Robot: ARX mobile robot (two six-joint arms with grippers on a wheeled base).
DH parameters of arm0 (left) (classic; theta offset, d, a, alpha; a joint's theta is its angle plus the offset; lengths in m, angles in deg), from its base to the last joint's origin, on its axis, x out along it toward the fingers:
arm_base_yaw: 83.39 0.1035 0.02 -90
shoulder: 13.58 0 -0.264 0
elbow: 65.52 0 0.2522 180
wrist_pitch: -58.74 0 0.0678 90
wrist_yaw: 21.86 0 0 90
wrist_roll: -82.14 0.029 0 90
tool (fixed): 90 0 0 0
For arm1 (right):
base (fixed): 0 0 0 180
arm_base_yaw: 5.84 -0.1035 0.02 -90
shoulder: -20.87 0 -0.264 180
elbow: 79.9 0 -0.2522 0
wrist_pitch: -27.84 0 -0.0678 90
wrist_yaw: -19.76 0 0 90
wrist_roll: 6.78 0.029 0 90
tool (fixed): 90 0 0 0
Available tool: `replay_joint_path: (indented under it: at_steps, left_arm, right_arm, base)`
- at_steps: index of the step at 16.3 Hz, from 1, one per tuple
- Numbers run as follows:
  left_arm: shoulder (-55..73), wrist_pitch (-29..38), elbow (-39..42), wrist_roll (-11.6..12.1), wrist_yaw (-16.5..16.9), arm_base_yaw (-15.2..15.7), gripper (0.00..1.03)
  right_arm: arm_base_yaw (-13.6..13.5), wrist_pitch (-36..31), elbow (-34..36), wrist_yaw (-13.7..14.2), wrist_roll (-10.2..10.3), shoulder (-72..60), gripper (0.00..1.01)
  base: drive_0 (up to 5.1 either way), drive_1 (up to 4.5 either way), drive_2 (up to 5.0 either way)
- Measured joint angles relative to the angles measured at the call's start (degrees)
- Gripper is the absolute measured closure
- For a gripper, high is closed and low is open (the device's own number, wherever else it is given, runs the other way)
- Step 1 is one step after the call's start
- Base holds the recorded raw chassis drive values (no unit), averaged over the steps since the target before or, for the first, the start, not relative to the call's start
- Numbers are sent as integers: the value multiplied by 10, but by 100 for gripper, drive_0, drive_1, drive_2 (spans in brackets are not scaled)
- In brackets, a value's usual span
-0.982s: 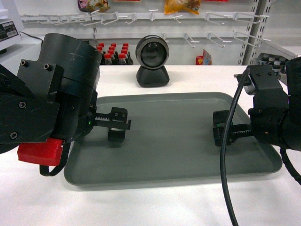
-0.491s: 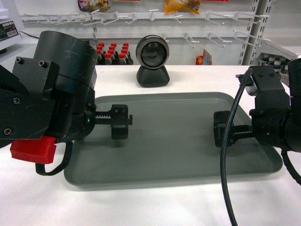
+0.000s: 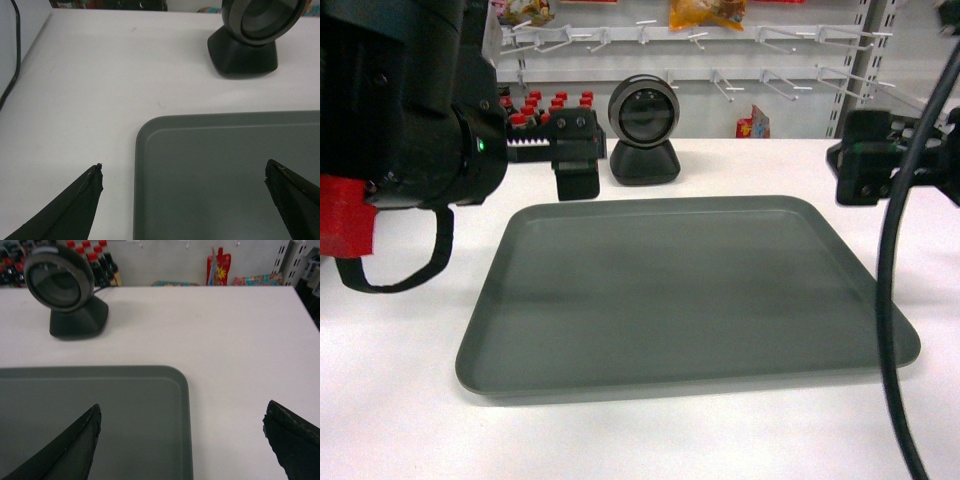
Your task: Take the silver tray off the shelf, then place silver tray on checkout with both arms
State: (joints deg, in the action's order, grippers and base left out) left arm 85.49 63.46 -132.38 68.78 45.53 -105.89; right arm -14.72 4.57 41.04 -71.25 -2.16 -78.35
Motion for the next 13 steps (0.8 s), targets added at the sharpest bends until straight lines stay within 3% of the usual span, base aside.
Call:
replay_joint_path:
  at_steps: [4,5,6,7,8,9,13]
  left_arm:
    - [-75,4,33,-14,-15,-11,5]
    - [-86,4,38,-19,-18,-14,5]
    - [-89,87,64,-6,-16,-16,9]
    - [-101,202,120,34,4,-7,19]
    - [-139,298,208,81,26,20,34]
    - [-188,348,262,106,43,52,48]
    - [-287,348,375,123,104,102,92]
  right_arm:
    - [15,-18,57,2,20,105,3]
    - [14,-57,75,22,15,120,6]
    - [14,-113,106,59,-3,139,15]
    - [14,-136,145,74,-18,172,24]
    - [15,-120,202,81,-32,236,38]
    - [19,-116,249,82,-37,296,55]
    - [42,-109,330,60,-43,382,99]
  base:
    - [0,0,0]
    - [0,0,0]
    - [0,0,0]
    - [0,0,0]
    - [0,0,0]
    - [0,0,0]
    - [0,0,0]
